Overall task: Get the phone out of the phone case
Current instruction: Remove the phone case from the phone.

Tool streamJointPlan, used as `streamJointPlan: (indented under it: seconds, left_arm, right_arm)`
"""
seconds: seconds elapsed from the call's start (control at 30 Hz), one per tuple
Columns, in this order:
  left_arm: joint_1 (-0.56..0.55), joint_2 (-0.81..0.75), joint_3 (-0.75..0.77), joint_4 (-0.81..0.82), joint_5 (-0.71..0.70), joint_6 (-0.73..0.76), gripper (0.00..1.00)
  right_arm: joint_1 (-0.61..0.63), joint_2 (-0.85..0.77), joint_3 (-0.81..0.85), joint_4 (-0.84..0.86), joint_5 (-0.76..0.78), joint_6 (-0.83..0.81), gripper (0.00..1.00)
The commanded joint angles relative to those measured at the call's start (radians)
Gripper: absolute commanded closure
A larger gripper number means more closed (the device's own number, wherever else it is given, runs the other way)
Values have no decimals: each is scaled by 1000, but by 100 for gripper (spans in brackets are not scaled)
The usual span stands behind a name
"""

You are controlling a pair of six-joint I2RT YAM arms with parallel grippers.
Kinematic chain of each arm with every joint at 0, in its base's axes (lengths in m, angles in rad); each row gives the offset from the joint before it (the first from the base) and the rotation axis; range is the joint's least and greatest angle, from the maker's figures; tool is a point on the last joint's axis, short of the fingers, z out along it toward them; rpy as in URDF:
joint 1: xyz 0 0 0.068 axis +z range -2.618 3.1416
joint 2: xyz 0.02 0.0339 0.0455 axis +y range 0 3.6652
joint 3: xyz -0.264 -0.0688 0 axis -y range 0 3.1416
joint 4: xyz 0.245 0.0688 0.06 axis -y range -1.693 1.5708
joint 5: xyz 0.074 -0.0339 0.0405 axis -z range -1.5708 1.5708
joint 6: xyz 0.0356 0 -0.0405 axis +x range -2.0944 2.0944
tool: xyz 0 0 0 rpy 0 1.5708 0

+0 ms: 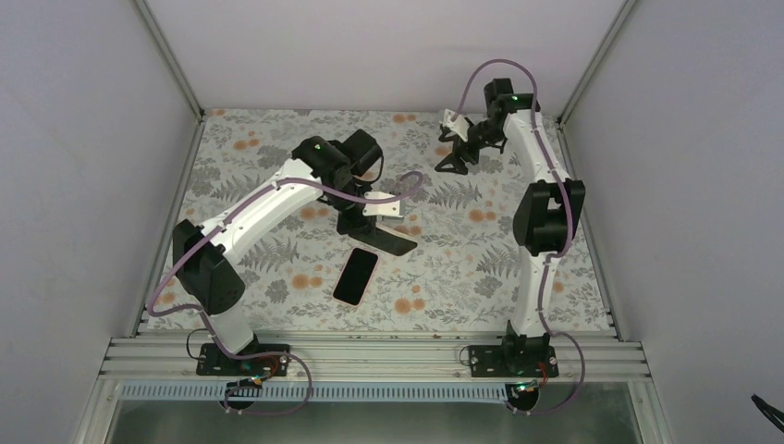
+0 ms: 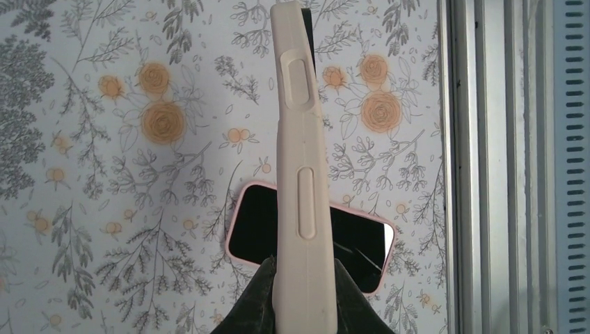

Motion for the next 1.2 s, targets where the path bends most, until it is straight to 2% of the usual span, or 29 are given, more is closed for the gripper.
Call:
streamJointPlan:
  seconds: [0.0,0.07,0.17,0.37,0.5,0.83,1.17]
  left_arm:
    - [20,-14,53,30,8,12,98]
    - [27,-13,65,61,3,3,98]
    - [36,-13,79,84,8,4,98]
    - [46,1,76,84,23,14,98]
    - [49,1,76,86,28,18,98]
    - [73,4,61,111,29,18,98]
    - [95,21,72,116,43,21,98]
  right_arm:
    - [31,-110,-116,-56,-43,-75,3]
    - [54,-211,-298,-39,-36,-126,2]
    - [90,-351,-494,33,-42,-121,2]
    - [142,-443,-660,126,-52,-62,4]
    - [147,-448,-674,164,-64,-36,5]
    - [151,-420,-628,73,-115,-95,8]
    - [153,-407,-603,66,-133,-93,9]
